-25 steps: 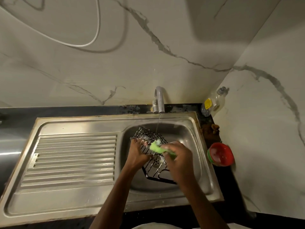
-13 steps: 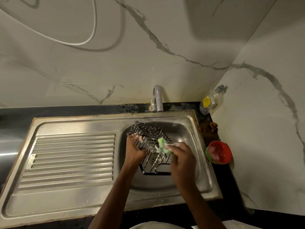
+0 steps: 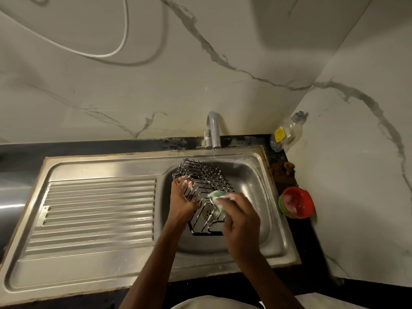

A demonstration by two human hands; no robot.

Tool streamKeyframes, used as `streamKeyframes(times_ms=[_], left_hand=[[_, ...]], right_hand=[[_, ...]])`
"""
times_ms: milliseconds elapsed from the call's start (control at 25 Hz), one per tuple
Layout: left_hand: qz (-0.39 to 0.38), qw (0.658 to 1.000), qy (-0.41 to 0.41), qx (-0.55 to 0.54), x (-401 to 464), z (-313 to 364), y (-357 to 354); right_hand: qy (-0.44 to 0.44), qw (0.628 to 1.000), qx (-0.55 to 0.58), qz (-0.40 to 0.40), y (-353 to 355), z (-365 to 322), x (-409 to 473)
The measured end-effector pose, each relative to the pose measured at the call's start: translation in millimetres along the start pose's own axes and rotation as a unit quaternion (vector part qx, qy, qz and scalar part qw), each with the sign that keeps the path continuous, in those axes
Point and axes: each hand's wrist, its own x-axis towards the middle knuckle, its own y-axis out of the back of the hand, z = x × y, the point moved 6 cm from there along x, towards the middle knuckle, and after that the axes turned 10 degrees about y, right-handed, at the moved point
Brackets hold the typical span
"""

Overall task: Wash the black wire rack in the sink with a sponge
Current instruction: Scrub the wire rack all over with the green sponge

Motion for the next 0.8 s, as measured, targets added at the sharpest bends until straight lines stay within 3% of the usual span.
streamKeyframes(times_ms=[80,240,320,480,560,600,720,800], left_hand=[[0.0,1.0,-0.011,0.013,1.8,3.0,-0.4],[0.011,1.0,0.007,-0.004,0.0,3.0,5.9],[0.021,1.0,0.0,0.014,-1.5,3.8,4.5],[-0.011,0.999,-0.025,0.027,-5.1,7.0,-9.6],[-0.014,0.999,-0.029,0.025,-5.2,9.5,-6.6],[-0.013,1.0,-0.016,0.013,-4.6,9.4,-4.4],[0.003,1.0,0.001,0.01,-5.3,9.0,2.2],[-0.005,1.0,-0.002,0.021,-5.0,8.6,1.5]], right_hand=[[0.031,0.999,-0.022,-0.038,-2.4,6.0,-4.6],[-0.149,0.985,-0.079,-0.032,9.2,85.9,-19.6],[-0.173,0.983,-0.067,-0.005,7.4,82.0,-15.2],[-0.006,1.0,0.01,-0.021,-9.9,-8.0,-1.4],[0.065,0.996,0.009,-0.052,-8.8,-4.1,-6.1],[0.058,0.997,-0.007,-0.045,-4.2,16.4,-8.3],[-0.08,0.997,-0.018,-0.004,15.8,82.5,-14.7],[-0.129,0.991,0.002,0.022,10.4,83.2,-9.5]])
